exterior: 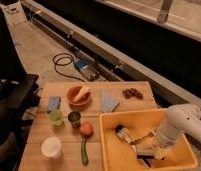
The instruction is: Wipe tray with eraser
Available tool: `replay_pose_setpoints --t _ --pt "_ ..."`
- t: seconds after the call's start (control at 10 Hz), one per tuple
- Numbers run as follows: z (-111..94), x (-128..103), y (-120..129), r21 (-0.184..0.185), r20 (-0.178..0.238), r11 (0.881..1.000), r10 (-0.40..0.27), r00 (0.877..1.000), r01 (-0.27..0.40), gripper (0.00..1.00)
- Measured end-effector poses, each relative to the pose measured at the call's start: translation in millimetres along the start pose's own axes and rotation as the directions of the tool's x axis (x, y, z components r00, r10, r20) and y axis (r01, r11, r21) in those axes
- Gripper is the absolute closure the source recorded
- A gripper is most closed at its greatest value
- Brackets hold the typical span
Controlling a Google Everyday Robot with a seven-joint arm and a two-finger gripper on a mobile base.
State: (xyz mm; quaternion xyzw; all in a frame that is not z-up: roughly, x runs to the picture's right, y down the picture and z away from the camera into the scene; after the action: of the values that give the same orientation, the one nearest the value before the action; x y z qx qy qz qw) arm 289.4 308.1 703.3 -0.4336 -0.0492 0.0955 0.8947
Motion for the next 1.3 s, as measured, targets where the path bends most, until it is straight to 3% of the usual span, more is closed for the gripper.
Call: replay_pose_setpoints --t 0.3,0.6,0.8,1.0,1.3 --pt "1 41 -3 -0.006 -0.041 0.997 0.074 0.996 -0.074 0.82" --pt "-7 61 -14 0.025 -0.067 0.993 0.115 0.991 -0.113 0.82" --pt "-12 52 -21 0.046 -0.06 0.994 0.104 0.993 -0.102 0.82" --pt "-14 27 -27 0.06 -0.045 0.997 0.06 0.997 -0.058 0.82" --pt "-2 10 -10 0.021 -0.03 1.0 0.022 0.999 -0.022 0.82"
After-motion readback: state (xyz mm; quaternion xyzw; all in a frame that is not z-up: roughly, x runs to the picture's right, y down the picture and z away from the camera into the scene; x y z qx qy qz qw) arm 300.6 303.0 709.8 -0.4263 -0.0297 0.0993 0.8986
